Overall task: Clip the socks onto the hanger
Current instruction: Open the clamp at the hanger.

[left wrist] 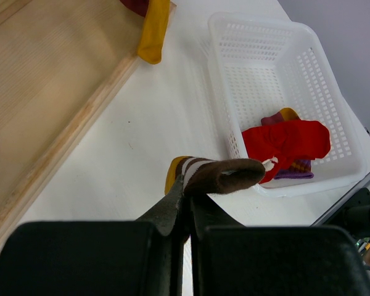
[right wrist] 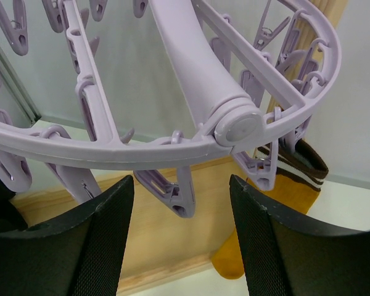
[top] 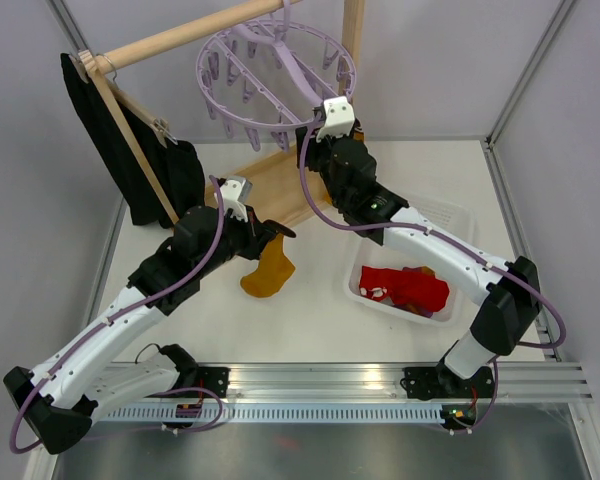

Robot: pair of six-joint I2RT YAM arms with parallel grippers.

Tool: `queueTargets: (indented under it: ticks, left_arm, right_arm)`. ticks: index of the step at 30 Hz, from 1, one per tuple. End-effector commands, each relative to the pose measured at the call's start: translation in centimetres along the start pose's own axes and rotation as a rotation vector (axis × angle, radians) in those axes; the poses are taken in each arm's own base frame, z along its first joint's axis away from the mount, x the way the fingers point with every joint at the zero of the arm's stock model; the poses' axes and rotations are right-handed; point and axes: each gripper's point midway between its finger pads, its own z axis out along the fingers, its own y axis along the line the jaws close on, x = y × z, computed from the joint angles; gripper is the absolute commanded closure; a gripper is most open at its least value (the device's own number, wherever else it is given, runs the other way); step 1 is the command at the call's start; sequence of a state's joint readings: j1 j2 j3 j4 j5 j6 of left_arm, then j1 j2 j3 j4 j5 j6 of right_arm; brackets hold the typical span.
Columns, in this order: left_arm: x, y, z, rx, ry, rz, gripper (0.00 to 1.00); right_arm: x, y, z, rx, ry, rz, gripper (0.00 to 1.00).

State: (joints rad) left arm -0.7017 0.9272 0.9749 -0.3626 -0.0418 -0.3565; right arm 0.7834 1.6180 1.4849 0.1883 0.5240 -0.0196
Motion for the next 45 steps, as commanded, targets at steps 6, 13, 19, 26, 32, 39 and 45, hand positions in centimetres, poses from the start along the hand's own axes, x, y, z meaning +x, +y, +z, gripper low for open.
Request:
queueTargets:
  ticks: [6,13,19,26,32,39,45]
  left_arm:
    - [-1.41,-0.61,-0.09,0.035,-0.048,0.028,0.98]
    - [-1.37,-0.6,-0.1,0.034,-0.047,0.027,0.98]
    - [-1.38,-0.67,-0.14,0.038,-0.047,0.025,0.98]
    - [-1.31,-0.68,-0.19,0.039,-0.047,0.024,0.98]
    - [-1.35,-0.68,-0.25,0.04,-0.05,0.025,0.98]
    - [-1.42,-0.7,-0.22,0.041,-0.051,0.026,0.98]
    - [-1.43,-0.69,-0.18,0.039,-0.052,0.025,0.98]
  right_arm:
    - [-3.5,0.1,0.43,0.021,-0.084,0.043,0.33]
    - [-3.65,0.13,0.48,0.021,-0.082,0.042,0.38]
    - [-3.63,-0.03,0.42,0.024,-0.077,0.037,0.41]
    - [-3.9,-0.04,0.16,0.017,-0.079,0.047,0.33]
    - [-3.8,0.35,0.24,-0.003,-0.078,0.046,0.32]
    - [-3.44,0.6,0.45,-0.004,-0.07,0.03,0.31]
    - [-3.49,0.59,0.63,0.002,-0.066,0.027,0.35]
